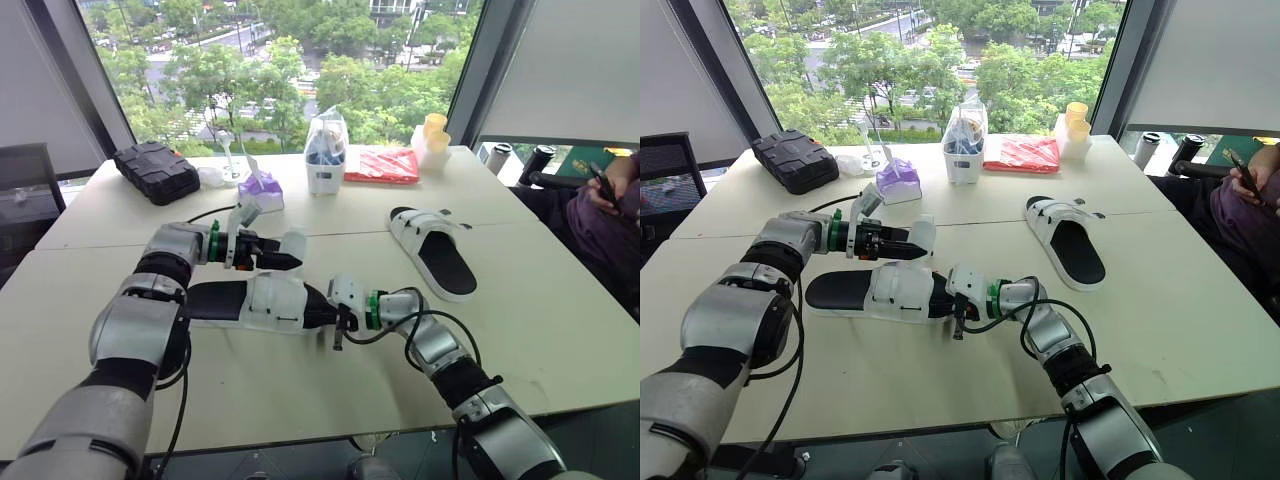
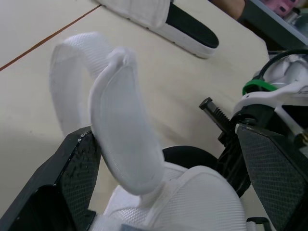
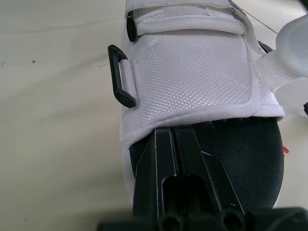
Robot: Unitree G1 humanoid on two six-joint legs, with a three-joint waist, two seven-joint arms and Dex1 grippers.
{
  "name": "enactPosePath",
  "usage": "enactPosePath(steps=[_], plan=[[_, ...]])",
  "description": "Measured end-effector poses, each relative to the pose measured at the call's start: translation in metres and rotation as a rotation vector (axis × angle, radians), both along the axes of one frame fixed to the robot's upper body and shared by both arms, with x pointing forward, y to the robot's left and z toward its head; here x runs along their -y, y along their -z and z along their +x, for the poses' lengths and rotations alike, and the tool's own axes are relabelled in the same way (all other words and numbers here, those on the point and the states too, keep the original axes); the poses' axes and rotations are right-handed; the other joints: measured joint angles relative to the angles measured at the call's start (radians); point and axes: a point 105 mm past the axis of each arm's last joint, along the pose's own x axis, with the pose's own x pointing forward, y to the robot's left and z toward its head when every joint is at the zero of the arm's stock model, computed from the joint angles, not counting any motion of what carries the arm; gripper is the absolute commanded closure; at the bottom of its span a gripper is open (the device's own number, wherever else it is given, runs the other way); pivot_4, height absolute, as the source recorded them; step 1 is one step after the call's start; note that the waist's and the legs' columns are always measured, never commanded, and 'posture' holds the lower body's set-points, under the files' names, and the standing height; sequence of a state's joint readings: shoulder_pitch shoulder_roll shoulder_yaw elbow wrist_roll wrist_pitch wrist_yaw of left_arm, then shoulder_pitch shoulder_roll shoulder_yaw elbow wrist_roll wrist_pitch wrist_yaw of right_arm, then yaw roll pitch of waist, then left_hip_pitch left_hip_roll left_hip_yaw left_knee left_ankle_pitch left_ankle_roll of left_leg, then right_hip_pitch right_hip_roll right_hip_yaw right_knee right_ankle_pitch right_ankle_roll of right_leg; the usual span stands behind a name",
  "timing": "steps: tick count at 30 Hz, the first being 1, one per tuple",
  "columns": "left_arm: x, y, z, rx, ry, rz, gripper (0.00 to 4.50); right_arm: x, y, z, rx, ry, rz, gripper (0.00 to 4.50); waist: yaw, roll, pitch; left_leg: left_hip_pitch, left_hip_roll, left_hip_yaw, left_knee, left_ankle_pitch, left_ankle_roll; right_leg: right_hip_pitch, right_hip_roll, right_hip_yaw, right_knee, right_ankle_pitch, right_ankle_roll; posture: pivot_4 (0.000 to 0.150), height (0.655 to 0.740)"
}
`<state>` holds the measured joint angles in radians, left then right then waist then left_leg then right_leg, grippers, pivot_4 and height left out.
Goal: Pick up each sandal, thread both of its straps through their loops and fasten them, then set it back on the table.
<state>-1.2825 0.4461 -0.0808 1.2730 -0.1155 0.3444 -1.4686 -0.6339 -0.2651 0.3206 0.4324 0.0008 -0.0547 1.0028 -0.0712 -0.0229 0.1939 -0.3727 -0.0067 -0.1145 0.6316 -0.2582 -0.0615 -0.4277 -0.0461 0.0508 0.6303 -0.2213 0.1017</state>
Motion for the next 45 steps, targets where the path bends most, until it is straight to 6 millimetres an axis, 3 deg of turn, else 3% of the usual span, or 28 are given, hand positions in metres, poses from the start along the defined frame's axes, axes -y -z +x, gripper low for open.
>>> enactPosePath(steps=[12, 17, 25, 34, 42, 45], plan=[[0.035, 0.008, 0.009, -0.064, -0.074, -0.116, 0.04, -0.001, 0.001, -0.004, 0.021, 0.031, 0.007, 4.5, 0.0, 0.0, 0.0, 0.0, 0.0, 0.0, 0.0, 0.0, 0.0, 0.0, 0.0, 0.0, 0.0, 0.0, 0.0, 0.15, 0.74], [0.041, 0.009, 0.011, -0.066, -0.098, -0.116, 0.04, -0.001, 0.002, -0.005, 0.024, 0.048, 0.014, 4.5, 0.0, 0.0, 0.0, 0.0, 0.0, 0.0, 0.0, 0.0, 0.0, 0.0, 0.0, 0.0, 0.0, 0.0, 0.0, 0.15, 0.74], [0.05, -0.017, 0.026, -0.033, -0.203, -0.218, 0.04, -0.001, 0.005, -0.008, 0.029, 0.082, 0.028, 4.5, 0.0, 0.0, 0.0, 0.001, 0.0, 0.0, 0.0, 0.0, 0.0, 0.0, 0.0, 0.0, 0.0, 0.0, 0.0, 0.15, 0.74], [0.055, -0.045, 0.029, 0.008, -0.207, -0.303, 0.04, -0.001, 0.005, -0.008, 0.032, 0.099, 0.032, 4.5, 0.0, 0.0, 0.0, 0.001, 0.0, 0.0, 0.0, 0.0, 0.0, 0.0, 0.0, 0.0, 0.0, 0.0, 0.0, 0.15, 0.74], [0.054, -0.046, 0.027, 0.014, -0.18, -0.288, 0.04, -0.001, 0.005, -0.008, 0.032, 0.099, 0.033, 4.5, 0.0, 0.0, 0.0, 0.001, 0.0, 0.0, 0.0, 0.0, 0.0, 0.001, 0.0, 0.0, 0.0, 0.0, 0.0, 0.15, 0.74], [0.054, -0.043, 0.026, 0.018, -0.169, -0.258, 0.91, -0.001, 0.006, -0.008, 0.033, 0.098, 0.034, 4.5, 0.0, 0.0, 0.0, 0.001, 0.0, 0.0, 0.0, 0.0, 0.0, 0.001, 0.0, 0.0, 0.0, 0.0, 0.0, 0.15, 0.74]])
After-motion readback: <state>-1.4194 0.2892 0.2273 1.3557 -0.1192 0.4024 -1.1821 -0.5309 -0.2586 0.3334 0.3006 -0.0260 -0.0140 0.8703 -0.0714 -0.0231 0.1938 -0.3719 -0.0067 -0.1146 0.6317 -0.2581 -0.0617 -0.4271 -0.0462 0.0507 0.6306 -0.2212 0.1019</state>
